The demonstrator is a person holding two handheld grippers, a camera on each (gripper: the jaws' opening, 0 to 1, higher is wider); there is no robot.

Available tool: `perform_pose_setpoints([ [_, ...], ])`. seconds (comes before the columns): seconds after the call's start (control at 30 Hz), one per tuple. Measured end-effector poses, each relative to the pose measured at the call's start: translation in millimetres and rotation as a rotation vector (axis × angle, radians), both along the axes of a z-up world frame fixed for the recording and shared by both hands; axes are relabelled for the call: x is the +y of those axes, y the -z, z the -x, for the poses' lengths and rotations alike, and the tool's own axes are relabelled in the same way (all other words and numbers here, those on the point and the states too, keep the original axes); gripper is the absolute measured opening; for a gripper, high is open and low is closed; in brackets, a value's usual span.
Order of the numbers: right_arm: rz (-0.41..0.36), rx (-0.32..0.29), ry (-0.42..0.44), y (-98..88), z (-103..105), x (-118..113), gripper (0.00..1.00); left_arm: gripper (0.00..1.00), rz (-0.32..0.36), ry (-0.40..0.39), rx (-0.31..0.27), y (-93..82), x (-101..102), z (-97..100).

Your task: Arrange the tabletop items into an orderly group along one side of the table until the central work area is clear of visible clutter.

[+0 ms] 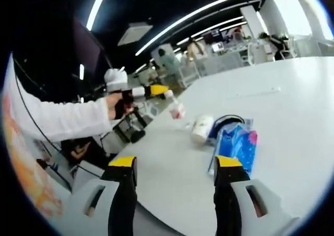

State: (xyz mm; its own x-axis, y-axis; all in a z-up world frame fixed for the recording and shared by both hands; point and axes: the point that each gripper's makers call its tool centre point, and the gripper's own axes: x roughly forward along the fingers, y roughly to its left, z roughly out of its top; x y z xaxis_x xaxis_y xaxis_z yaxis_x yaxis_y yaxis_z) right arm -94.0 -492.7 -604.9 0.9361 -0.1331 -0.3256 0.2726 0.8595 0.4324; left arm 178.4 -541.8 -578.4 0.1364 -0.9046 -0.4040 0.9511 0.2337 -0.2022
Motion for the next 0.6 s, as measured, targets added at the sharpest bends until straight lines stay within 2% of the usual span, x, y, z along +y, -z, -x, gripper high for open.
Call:
perform_pose_setpoints([
  [0.13, -0.007, -0.002, 0.015, 0.2, 5.5, 4.9, 0.64, 1.0, 0.007, 0.023, -0.003, -6.5, 17.1, 14.2],
  [0.33, -0.022, -0.003, 0.019, 1.3, 14.6, 14.6, 0.65, 1.0, 0.018, 0.044, -0.008, -11.7, 43.4, 34.7],
  [0.5, -0.041, -0.004, 0.032, 4.5, 20.0, 20.1, 0.63, 1.0, 0.021, 0.061, 0.052, -6.5, 66.2, 52.3],
  [0.6, -0.049, -0.013, 0.043, 4.4, 22.0, 22.1, 0.63, 1.0, 0.021, 0.057, 0.064, -4.4, 79.0, 57.7],
])
